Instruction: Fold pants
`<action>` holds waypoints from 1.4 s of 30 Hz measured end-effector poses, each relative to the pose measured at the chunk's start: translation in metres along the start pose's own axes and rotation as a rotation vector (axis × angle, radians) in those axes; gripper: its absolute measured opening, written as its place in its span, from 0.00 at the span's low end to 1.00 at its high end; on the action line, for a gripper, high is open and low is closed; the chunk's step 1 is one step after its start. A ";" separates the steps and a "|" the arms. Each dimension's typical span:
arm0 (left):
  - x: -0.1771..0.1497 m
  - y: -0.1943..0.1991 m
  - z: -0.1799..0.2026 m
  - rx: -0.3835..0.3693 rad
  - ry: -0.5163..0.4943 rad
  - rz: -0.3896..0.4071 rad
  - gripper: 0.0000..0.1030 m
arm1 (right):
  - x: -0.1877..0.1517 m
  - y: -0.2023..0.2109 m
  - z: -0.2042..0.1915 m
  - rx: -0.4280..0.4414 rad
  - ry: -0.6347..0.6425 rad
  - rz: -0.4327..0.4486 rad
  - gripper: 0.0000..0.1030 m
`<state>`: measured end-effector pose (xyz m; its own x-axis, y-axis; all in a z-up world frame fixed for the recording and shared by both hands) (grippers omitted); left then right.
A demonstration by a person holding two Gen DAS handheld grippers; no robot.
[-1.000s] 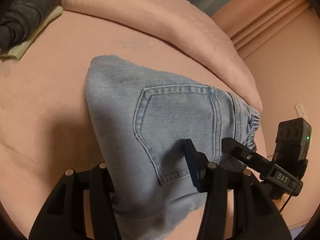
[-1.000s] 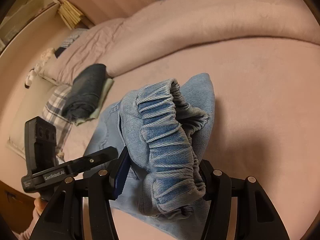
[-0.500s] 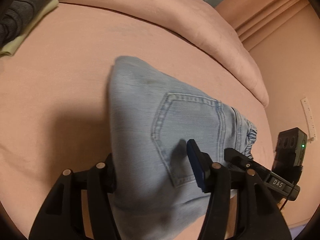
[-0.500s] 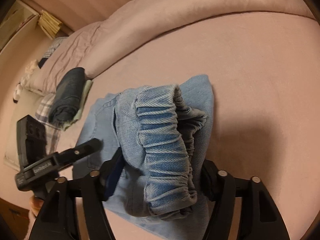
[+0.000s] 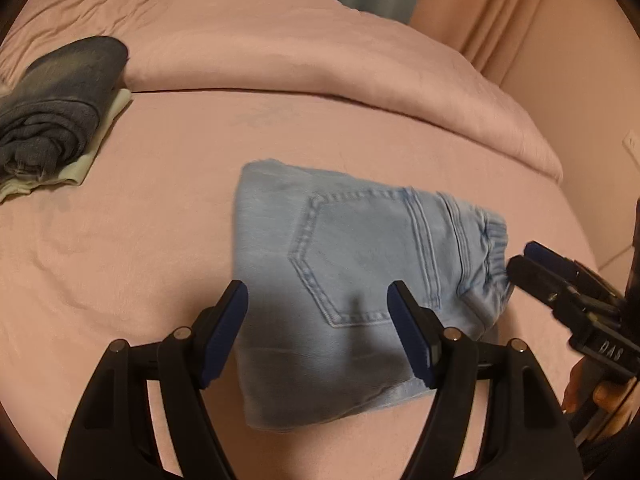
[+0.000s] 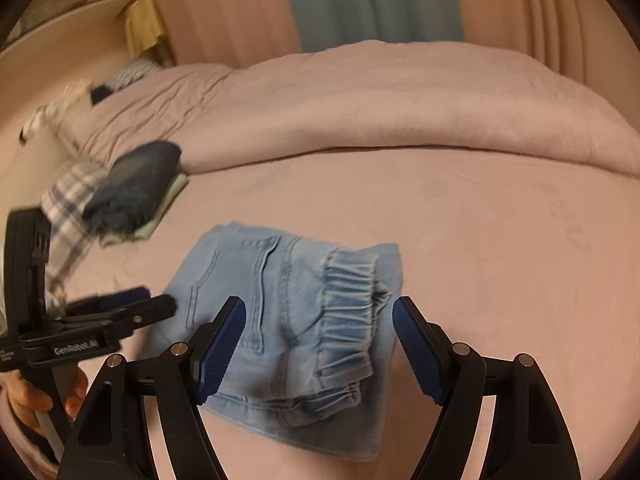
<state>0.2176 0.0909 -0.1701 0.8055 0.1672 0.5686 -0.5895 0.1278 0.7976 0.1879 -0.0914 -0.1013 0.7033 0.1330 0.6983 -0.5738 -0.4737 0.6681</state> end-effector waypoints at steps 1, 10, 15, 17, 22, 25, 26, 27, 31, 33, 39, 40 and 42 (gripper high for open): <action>-0.003 -0.006 0.003 0.001 -0.007 -0.012 0.70 | -0.004 -0.005 -0.002 -0.001 0.013 -0.017 0.65; -0.023 -0.041 0.005 0.134 -0.155 -0.046 0.71 | -0.045 -0.059 0.017 -0.026 -0.020 -0.163 0.61; -0.021 -0.024 -0.001 0.136 -0.119 -0.026 0.71 | -0.039 -0.041 0.013 -0.016 -0.042 -0.136 0.61; -0.022 -0.012 0.000 0.149 -0.115 -0.007 0.72 | -0.035 -0.026 0.008 -0.011 -0.041 -0.107 0.62; -0.025 0.019 0.004 0.158 -0.107 0.016 0.90 | -0.025 0.007 -0.007 -0.046 -0.012 -0.051 0.78; -0.028 0.035 0.001 0.176 -0.079 0.018 0.95 | -0.022 0.024 -0.018 -0.039 -0.010 -0.028 0.87; -0.028 0.041 -0.001 0.184 -0.062 0.022 0.99 | -0.021 0.028 -0.021 -0.039 -0.008 -0.024 0.87; -0.029 0.047 -0.002 0.188 -0.052 0.026 0.99 | -0.021 0.035 -0.025 -0.036 -0.004 -0.017 0.87; -0.034 0.075 0.000 0.197 -0.027 0.044 0.99 | -0.022 0.052 -0.034 -0.056 0.019 -0.005 0.95; -0.037 0.089 0.004 0.203 -0.034 0.054 0.99 | -0.024 0.062 -0.038 -0.060 0.024 0.003 0.96; -0.045 0.125 0.013 0.235 -0.059 0.070 0.99 | -0.025 0.081 -0.050 -0.062 0.027 0.015 0.96; -0.045 0.129 0.014 0.245 -0.066 0.073 0.99 | -0.024 0.085 -0.052 -0.063 0.031 0.020 0.96; -0.048 0.140 0.017 0.271 -0.077 0.081 0.99 | -0.025 0.092 -0.056 -0.069 0.035 0.030 0.96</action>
<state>0.0977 0.0838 -0.0821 0.7644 0.0906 0.6383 -0.6230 -0.1509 0.7675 0.0939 -0.0897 -0.0425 0.6711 0.1509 0.7259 -0.6225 -0.4171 0.6622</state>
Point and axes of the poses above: each gripper's, at about its wrist camera, not at the fingertips, and y roughly against the way its jaws point, z to its right, x to its top, the point moved 7 cm from there along -y, roughly the way its jaws point, and after that the axes turned 8 degrees about x, right-handed, at the moved point
